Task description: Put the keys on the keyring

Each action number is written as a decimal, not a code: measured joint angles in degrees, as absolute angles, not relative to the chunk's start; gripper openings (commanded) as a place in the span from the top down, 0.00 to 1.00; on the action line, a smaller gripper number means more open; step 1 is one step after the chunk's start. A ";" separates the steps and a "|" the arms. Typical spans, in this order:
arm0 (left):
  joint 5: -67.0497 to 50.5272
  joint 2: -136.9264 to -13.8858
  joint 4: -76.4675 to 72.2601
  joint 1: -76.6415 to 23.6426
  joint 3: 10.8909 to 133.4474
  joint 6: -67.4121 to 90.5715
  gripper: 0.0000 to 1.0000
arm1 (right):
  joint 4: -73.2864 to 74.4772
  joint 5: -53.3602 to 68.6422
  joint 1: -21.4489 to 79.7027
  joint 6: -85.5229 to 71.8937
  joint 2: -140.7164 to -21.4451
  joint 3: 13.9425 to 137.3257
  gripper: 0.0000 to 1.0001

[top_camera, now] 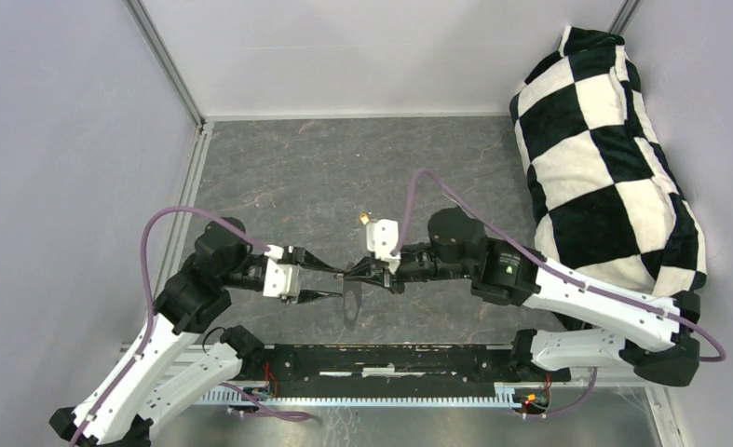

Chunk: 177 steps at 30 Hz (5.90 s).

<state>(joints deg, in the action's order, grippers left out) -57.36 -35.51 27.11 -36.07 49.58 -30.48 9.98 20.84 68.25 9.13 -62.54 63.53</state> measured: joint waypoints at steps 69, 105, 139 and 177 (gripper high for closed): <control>-69.23 -39.00 35.62 -36.12 50.39 -41.30 0.98 | 5.82 13.17 68.53 10.50 -44.80 46.13 0.40; -71.09 -36.93 42.39 -36.12 52.49 -61.60 0.98 | -6.28 -2.46 64.14 6.92 -52.86 43.81 0.31; -58.52 -30.28 45.50 -36.12 42.44 -59.68 0.98 | -7.09 9.39 38.68 -16.69 -112.55 66.96 0.49; -58.54 -29.89 43.09 -36.12 42.44 -57.69 0.98 | -4.14 9.54 38.68 -3.49 -107.48 62.74 0.44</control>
